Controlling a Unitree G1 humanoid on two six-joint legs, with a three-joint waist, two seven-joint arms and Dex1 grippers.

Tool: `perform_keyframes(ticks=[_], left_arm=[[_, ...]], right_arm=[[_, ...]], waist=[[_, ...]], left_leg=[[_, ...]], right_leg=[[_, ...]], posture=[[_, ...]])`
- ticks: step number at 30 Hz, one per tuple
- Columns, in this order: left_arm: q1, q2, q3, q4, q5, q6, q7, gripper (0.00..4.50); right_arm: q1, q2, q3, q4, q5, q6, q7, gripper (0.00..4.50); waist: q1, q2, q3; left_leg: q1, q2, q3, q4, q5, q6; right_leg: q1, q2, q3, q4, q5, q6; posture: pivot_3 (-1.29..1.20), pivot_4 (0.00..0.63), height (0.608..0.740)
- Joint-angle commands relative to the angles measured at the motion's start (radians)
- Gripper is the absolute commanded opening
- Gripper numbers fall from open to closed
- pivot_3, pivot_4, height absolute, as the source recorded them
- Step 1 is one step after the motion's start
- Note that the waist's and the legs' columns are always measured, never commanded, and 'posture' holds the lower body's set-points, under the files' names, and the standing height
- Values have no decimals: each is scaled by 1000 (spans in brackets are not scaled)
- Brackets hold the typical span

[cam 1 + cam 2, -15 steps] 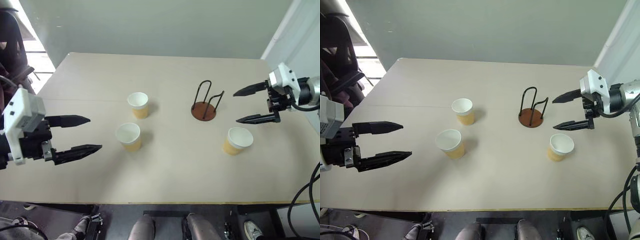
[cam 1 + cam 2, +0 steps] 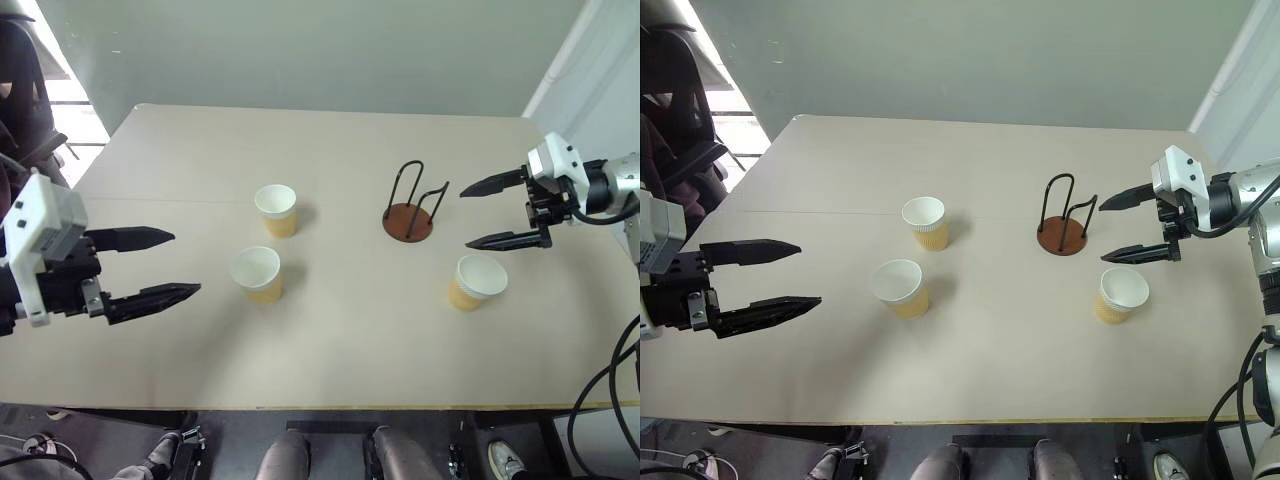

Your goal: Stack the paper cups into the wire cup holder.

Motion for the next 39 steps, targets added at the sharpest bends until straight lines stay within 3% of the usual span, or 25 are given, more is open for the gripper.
perform_keyframes(ticks=[1, 17, 28, 33, 39], left_arm=[[-3, 2, 25, -10, -3, -10, 0, 4476], [-68, -9, -62, -2, -25, -24, 30, 4476], [-136, -30, -158, 14, -35, -45, 57, 4476], [-148, -34, -171, 10, -42, -42, 60, 4476], [-162, -36, -180, 14, -48, -43, 60, 4476]], right_arm=[[-14, -8, -43, -16, 5, 1, 4, 4500], [63, 1, -99, -129, 32, 93, -32, 4500], [319, 275, -70, -692, 111, 697, -598, 4500], [280, 389, -73, -657, 57, 896, -847, 4500], [200, 484, -107, -509, -24, 935, -1061, 4500]], waist=[[0, 0, 0], [1, 0, 0], [-8, 0, 0], [-7, 0, 0], [-6, 0, 0]], left_leg=[[0, 0, 0, 0, 0, 0], [0, 0, 0, 0, 0, 0], [1, 3, 0, 0, 2, -3], [1, 3, 0, 1, 1, -2], [1, 3, -1, 0, 1, -1]], right_leg=[[0, 0, 0, 0, 0, 0], [0, 0, 0, 0, 0, 0], [0, 3, 0, 0, 0, 0], [0, 3, 0, 0, 1, 1], [-2, 3, 0, 1, 2, 1]], posture=[[0, 150, 740], [0, 150, 740], [0, 150, 740], [0, 150, 740], [0, 150, 740]])
